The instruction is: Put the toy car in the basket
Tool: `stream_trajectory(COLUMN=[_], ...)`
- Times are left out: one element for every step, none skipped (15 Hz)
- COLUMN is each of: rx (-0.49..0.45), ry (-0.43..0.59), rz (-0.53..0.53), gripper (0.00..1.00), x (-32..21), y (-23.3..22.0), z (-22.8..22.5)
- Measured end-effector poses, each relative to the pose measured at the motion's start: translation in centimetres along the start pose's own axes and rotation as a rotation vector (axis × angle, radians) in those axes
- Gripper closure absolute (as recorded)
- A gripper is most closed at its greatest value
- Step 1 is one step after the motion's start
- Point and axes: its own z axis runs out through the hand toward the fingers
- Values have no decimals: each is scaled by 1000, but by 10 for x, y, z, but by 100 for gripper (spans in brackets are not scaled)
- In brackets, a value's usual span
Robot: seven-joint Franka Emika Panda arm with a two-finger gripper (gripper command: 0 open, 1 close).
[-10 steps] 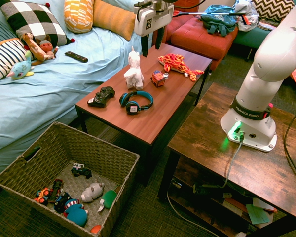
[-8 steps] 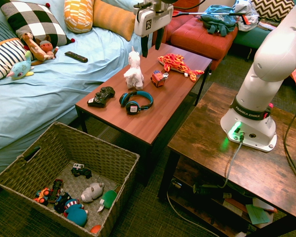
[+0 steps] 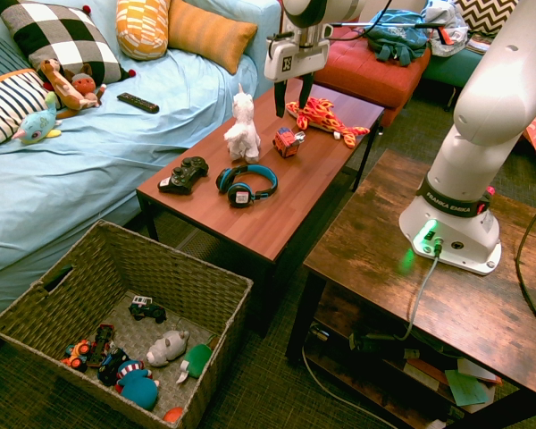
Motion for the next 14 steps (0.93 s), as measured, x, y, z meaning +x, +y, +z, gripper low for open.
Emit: stream_trajectory(rx=[-2,-2,-3,-5,-8,-15,-28,-43,-57,-72,-83,-92,-95,-97], ry=[1,-1,-6,-12,-19,-27,-33,-41,-48,-53,-57,-56,-49,-49], rz=[28,59,87,109,127,140,146,154,166,179,194,206,207,202], gripper=[0,0,0,0,0,0,0,0,0,0,0,0,0,0], x=[13,31,51,68,82,92,99,105,110,116,121,128,134,140], y=[1,2,2,2,1,-1,-3,-3,-2,-1,-2,-3,-7,-14], z=[11,22,30,39,50,61,73,86,98,108,117,124,129,133])
